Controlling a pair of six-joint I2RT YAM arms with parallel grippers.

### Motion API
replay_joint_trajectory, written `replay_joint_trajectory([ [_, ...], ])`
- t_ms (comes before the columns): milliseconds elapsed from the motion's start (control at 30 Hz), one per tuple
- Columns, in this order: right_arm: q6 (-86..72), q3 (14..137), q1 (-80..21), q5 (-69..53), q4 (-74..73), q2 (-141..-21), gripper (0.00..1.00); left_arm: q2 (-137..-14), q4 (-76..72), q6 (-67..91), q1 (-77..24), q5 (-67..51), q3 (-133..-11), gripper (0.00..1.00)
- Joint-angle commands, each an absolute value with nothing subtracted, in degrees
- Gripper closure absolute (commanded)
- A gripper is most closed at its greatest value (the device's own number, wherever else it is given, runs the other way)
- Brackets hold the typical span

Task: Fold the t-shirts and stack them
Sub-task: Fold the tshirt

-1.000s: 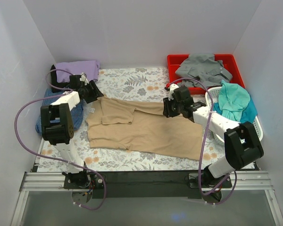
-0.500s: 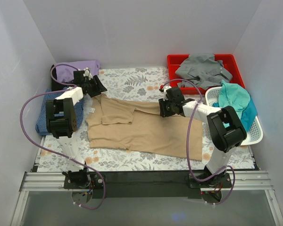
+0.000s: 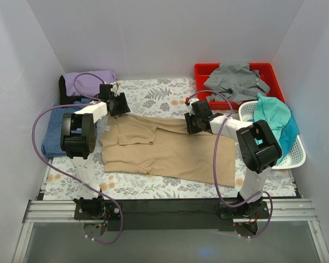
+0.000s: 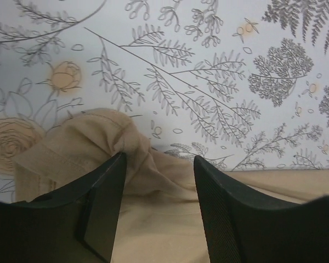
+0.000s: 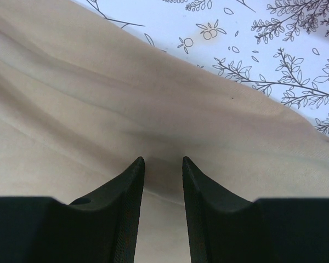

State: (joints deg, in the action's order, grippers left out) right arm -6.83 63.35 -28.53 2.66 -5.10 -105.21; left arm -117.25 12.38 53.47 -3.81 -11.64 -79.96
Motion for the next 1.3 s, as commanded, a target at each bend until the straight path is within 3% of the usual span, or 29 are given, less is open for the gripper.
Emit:
replay_joint_trajectory([
  [0,-5.8,65.4,-28.7,4.4,-3.1,-104.9,0.6,-111.5,11.5,51.9,-3.3,-4.3,-78.7,0.48],
  [233,-5.3,66.9,-28.7,4.5,-2.8,-106.3,0.6,-108.7,9.5,51.4,-3.3,0.1,-76.7,0.44],
  [567,-5.3,68.1,-28.5,5.0,-2.9,-108.3,0.6,-113.6,12.0,51.3,-3.9,-5.1,-79.1,0.55],
  [667,-5.4,68.6,-28.0,5.3,-2.9,-109.2,0.6,-114.6,12.0,51.2,-4.0,-5.0,-79.5,0.63],
  [867,-6.2,68.4,-27.3,5.7,-3.0,-111.6,0.6,-117.0,13.0,51.3,-4.0,-4.5,-81.6,1.0],
  [1267,-9.1,64.6,-24.1,8.5,-6.4,-113.2,0.61,-113.0,13.0,54.7,4.7,-3.9,-83.0,1.0],
])
